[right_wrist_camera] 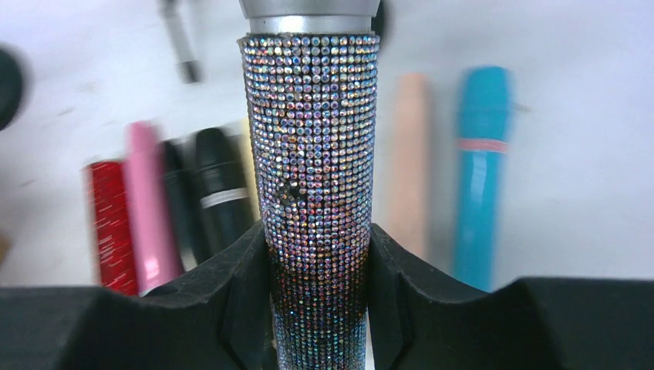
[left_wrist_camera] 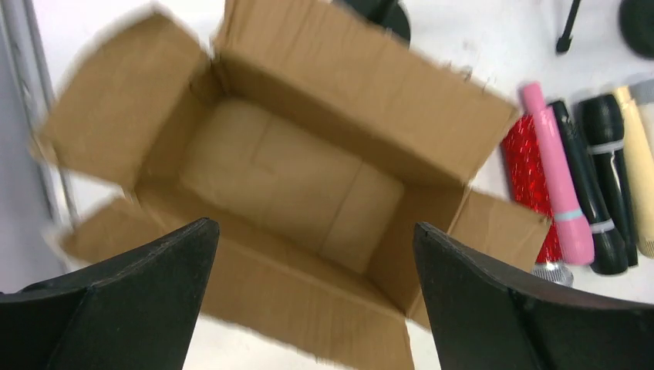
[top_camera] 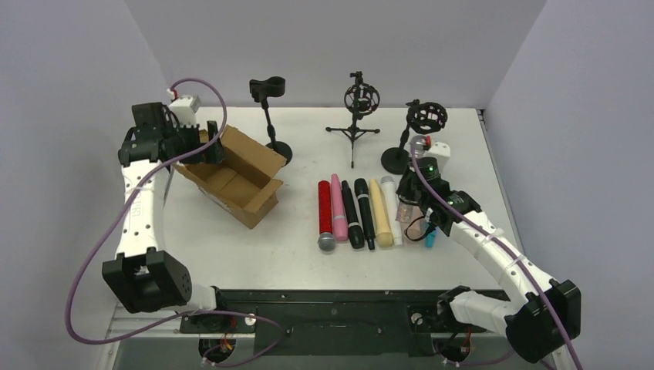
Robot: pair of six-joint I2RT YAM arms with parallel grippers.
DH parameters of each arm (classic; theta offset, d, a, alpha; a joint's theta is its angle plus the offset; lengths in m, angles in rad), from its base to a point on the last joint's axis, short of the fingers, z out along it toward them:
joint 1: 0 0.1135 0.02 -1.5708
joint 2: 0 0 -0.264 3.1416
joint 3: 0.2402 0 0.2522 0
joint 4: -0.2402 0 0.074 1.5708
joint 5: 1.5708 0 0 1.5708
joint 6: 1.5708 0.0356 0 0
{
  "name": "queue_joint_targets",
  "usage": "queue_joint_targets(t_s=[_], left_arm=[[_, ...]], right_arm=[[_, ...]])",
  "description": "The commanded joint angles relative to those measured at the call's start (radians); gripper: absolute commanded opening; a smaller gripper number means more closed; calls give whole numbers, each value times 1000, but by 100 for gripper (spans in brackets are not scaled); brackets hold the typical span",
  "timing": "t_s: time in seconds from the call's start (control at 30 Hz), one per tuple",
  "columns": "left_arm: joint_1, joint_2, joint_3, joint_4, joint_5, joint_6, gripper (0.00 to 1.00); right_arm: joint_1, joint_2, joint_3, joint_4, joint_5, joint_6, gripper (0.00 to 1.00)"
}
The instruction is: Attach the microphones to the stand
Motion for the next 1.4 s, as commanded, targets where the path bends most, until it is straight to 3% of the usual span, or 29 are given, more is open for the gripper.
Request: queue_joint_targets(t_s=[0.0, 0.27, 0.43, 0.57, 0.63, 0.87, 1.1, 1.17, 1.23, 1.27, 1.3, 1.33, 1.37], left_arm=[[57, -63, -147, -68, -21, -73, 96], [84, 33, -248, 45, 133, -168, 99], [84, 80, -242, 100, 139, -155, 66], [84, 118, -217, 129, 71, -124, 26], [84, 147, -183, 128, 26, -87, 11], [84, 271, 35, 88, -106, 60, 0], [78, 375, 268, -34, -120, 131, 0], [78, 380, 307, -79, -79, 112, 0], [80, 378, 355, -156, -11, 88, 19], [81, 369, 370, -183, 29, 77, 41], [82, 360, 393, -222, 44, 48, 48], [88, 337, 398, -236, 57, 26, 64], [94, 319, 392, -253, 62, -20, 72]], right_arm=[[-164, -70, -74, -87, 156, 43, 0], [-392, -35, -217, 45, 222, 79, 0], [-449, 40, -236, 71, 201, 60, 0], [-472, 119, -234, 79, 171, 61, 0], [-474, 152, -233, 86, 158, 64, 0], [-482, 253, -199, 80, 107, 65, 0], [-481, 349, -158, 65, 22, 62, 0], [-480, 352, -160, 62, -7, 67, 6], [-478, 342, -169, 60, -21, 77, 17], [-476, 331, -178, 63, -23, 85, 24], [-475, 325, -185, 65, -25, 88, 28], [-470, 309, -197, 68, -25, 97, 34], [-468, 302, -202, 69, -24, 100, 36]])
